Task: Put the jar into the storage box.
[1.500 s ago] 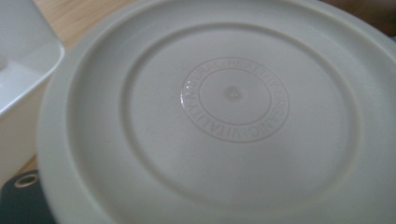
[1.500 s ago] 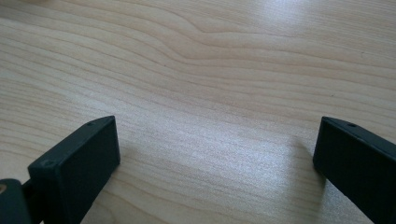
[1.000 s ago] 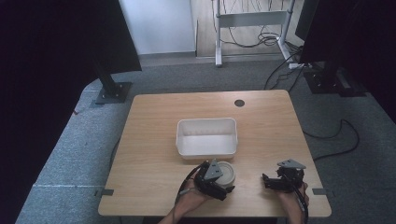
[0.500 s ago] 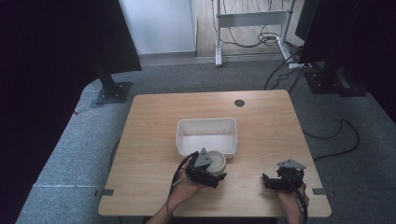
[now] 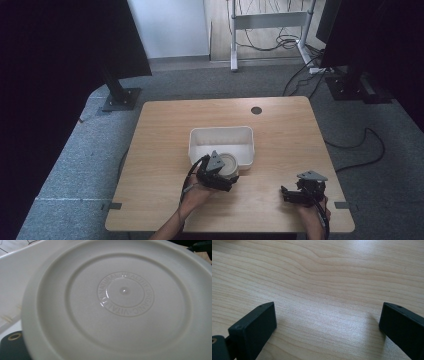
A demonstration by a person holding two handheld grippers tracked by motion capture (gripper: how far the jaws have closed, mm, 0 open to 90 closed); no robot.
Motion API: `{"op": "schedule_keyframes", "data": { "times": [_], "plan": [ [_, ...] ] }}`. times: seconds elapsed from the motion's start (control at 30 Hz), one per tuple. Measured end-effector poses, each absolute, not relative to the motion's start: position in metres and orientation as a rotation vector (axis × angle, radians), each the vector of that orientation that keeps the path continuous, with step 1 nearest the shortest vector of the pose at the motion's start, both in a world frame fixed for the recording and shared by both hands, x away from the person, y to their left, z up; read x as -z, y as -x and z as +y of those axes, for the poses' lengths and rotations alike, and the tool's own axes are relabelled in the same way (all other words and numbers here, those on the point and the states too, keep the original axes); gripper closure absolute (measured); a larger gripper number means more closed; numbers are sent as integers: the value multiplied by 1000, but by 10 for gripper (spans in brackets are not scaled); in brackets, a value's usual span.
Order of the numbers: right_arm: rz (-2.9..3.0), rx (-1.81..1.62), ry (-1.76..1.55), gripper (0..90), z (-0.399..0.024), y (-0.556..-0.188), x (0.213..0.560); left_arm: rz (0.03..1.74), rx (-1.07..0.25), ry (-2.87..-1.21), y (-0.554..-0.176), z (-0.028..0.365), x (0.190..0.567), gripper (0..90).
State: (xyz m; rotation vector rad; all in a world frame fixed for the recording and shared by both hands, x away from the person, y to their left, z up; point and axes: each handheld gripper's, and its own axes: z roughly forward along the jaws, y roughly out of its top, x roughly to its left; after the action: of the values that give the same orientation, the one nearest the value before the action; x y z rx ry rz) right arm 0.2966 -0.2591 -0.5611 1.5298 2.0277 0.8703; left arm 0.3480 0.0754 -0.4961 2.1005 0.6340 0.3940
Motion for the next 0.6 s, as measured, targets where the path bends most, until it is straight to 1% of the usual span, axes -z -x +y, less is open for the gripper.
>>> {"op": "schedule_keyframes", "data": {
  "times": [0.6],
  "plan": [
    [2028, -870, -1531, 6, -259, -297, 561, 662, -451, -2075, -366, 72, 487, 100]
  ]
}}
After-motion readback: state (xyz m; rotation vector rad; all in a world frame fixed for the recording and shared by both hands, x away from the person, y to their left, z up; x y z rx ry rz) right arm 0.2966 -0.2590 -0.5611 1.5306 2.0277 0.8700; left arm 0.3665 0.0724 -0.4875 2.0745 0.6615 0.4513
